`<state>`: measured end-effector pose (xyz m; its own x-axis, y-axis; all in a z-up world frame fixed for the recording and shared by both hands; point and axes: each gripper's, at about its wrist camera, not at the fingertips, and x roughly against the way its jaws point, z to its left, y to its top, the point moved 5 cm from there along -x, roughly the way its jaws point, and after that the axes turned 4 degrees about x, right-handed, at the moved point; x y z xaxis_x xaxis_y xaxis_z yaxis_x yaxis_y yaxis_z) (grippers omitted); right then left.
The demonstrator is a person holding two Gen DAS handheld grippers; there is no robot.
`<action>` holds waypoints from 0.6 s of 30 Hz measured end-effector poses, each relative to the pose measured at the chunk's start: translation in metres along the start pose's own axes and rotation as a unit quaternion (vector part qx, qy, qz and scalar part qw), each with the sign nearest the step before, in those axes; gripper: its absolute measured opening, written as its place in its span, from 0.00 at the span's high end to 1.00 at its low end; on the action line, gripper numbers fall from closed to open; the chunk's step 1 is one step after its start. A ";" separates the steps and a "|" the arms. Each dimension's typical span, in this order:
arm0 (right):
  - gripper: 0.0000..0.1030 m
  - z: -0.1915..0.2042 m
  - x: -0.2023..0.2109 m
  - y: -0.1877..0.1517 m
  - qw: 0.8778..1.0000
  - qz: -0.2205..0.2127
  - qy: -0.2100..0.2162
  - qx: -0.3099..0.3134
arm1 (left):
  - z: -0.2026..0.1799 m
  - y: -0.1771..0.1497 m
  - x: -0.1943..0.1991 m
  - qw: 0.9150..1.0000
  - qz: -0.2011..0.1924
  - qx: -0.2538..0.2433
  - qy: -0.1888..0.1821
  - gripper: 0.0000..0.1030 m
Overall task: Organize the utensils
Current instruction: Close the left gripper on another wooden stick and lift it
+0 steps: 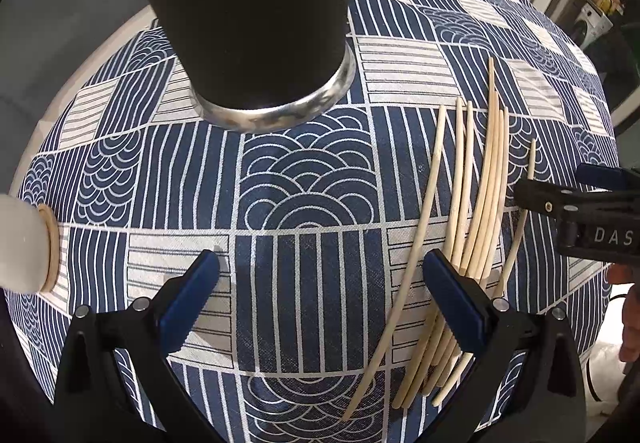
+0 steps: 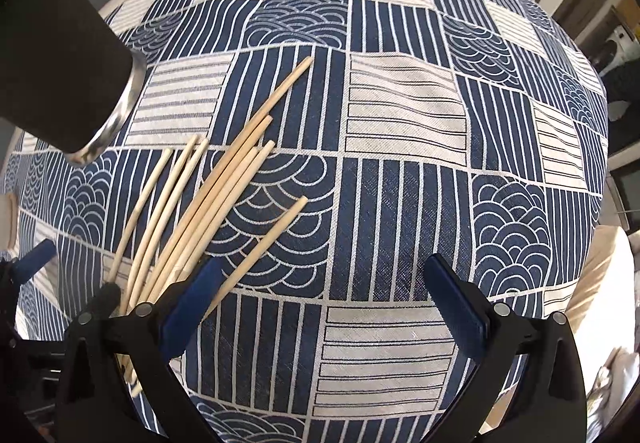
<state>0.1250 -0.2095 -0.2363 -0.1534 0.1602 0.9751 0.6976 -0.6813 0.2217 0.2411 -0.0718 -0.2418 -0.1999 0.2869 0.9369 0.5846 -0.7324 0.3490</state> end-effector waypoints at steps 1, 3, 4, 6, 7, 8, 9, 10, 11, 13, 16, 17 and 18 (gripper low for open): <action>0.06 -0.002 0.001 -0.003 1.000 0.007 0.001 0.006 | 0.001 -0.001 0.001 1.000 0.000 0.004 0.001 0.04; 0.06 0.000 0.001 -0.003 0.999 0.014 0.007 0.029 | 0.002 -0.001 0.001 1.000 0.002 0.015 0.003 0.04; 0.08 0.000 0.001 -0.003 0.999 0.013 0.009 0.042 | 0.003 -0.003 0.001 1.000 0.002 0.019 0.005 0.05; 0.21 -0.002 0.007 -0.008 0.999 0.001 0.011 0.053 | 0.002 -0.004 0.005 1.000 -0.007 0.022 0.006 0.15; 0.42 -0.006 0.014 -0.011 0.999 -0.011 0.012 0.051 | 0.000 -0.005 0.008 1.000 -0.010 0.021 0.005 0.19; 0.68 -0.008 0.019 -0.013 0.998 -0.019 0.015 0.055 | 0.000 -0.006 0.010 1.000 -0.011 0.021 0.005 0.28; 0.79 -0.010 0.022 -0.015 0.998 -0.022 0.017 0.063 | -0.002 -0.008 0.013 1.000 -0.012 0.022 0.005 0.39; 0.88 -0.013 0.022 -0.017 0.997 -0.024 0.018 0.068 | -0.004 -0.008 0.015 1.000 -0.012 0.024 0.005 0.45; 0.94 -0.016 0.023 -0.017 0.997 -0.025 0.021 0.069 | -0.004 -0.009 0.017 0.999 -0.012 0.029 0.005 0.61; 0.96 -0.023 0.023 -0.018 0.996 -0.023 0.035 0.080 | -0.005 -0.012 0.020 0.999 -0.011 0.042 0.005 0.81; 0.96 -0.031 0.017 -0.013 0.996 -0.010 0.060 0.072 | -0.003 -0.022 0.024 0.997 -0.006 0.071 0.000 0.94; 0.96 -0.036 0.017 -0.013 0.995 -0.004 0.074 0.064 | -0.001 -0.025 0.025 0.997 -0.004 0.080 -0.001 0.95; 0.96 -0.038 0.016 -0.012 0.995 -0.001 0.081 0.061 | -0.001 -0.029 0.026 0.996 0.000 0.092 -0.003 0.95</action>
<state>0.0880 -0.2257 -0.2228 -0.2599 0.0374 0.9649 0.7751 -0.5879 0.2316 0.2187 -0.0437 -0.2272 -0.1957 0.2914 0.9364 0.7185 -0.6073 0.3391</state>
